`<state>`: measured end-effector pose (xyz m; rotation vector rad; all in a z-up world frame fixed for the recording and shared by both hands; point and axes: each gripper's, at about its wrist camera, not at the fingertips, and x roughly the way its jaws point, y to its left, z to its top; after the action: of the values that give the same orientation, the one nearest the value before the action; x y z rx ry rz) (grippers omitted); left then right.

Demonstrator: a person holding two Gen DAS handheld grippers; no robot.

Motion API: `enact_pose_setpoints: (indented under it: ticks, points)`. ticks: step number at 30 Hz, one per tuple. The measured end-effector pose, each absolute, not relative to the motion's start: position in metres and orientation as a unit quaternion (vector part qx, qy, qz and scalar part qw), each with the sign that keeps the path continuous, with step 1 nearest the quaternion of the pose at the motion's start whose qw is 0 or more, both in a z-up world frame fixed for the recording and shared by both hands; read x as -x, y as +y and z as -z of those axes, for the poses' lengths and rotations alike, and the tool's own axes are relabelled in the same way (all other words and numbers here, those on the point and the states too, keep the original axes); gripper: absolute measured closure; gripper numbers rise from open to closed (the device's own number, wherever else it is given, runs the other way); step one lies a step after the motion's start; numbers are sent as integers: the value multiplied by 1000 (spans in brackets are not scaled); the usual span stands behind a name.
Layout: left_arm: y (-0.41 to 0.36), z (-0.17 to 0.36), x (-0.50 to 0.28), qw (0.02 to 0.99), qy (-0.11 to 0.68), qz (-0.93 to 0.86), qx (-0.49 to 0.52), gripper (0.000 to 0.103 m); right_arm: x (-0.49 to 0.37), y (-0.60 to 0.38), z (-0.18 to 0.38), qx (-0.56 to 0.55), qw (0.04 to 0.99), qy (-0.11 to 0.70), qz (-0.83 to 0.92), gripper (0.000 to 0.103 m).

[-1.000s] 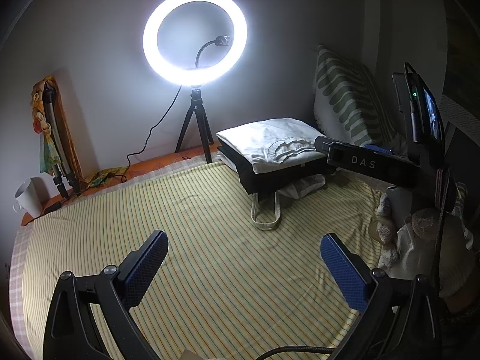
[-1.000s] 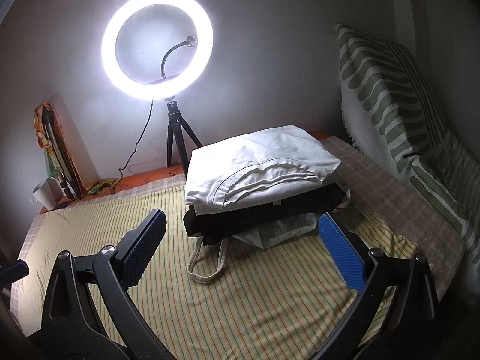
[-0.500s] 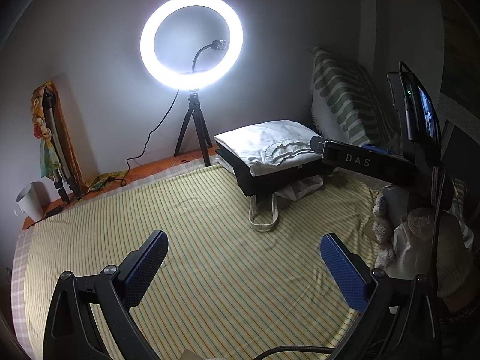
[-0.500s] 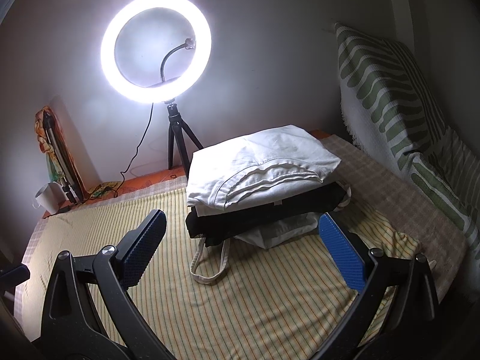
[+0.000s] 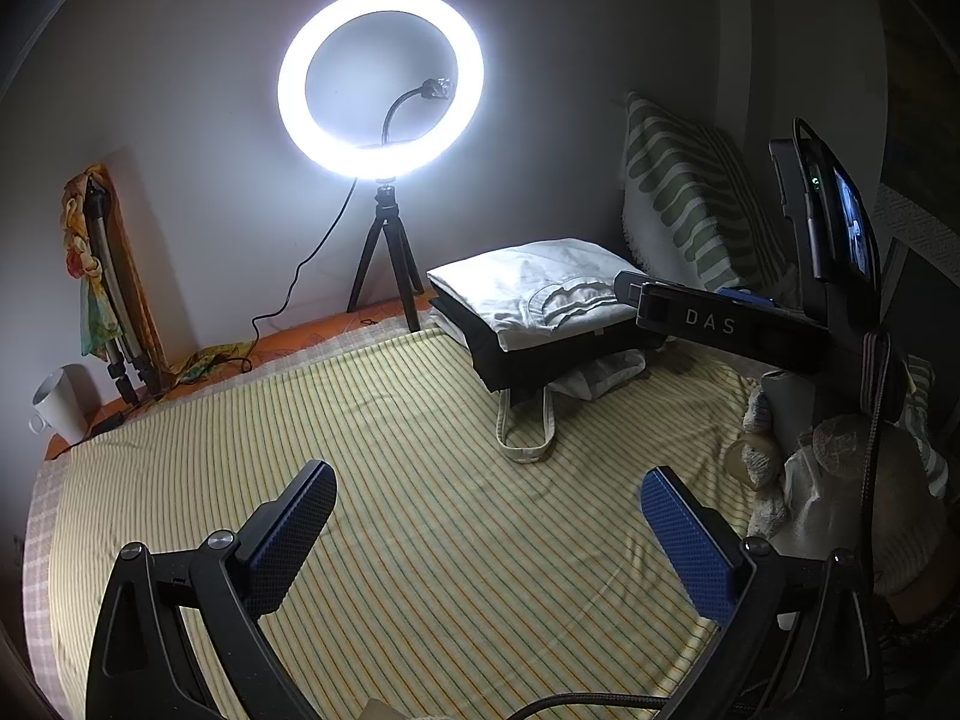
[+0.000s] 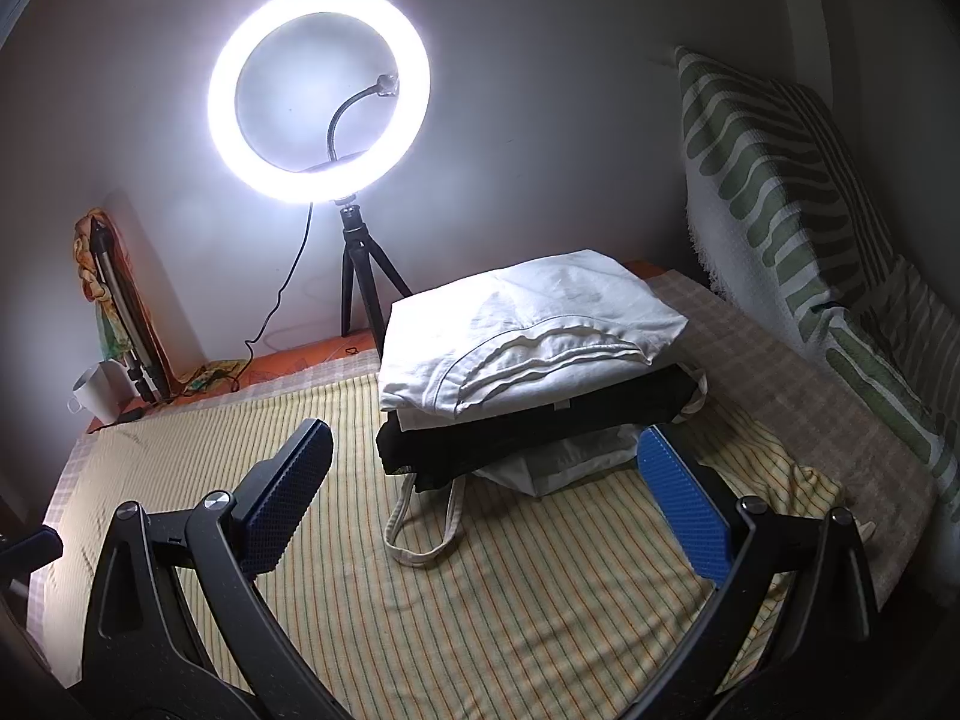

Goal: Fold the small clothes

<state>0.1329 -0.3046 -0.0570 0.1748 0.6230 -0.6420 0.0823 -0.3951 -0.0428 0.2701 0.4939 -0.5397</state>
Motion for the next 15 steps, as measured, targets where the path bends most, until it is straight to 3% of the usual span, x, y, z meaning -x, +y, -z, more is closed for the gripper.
enact_pose_setpoints:
  ticks: [15]
  points:
    - [-306,58,-133,897,301,311,-85,0,-83,-394,43,-135,925,240,261,0]
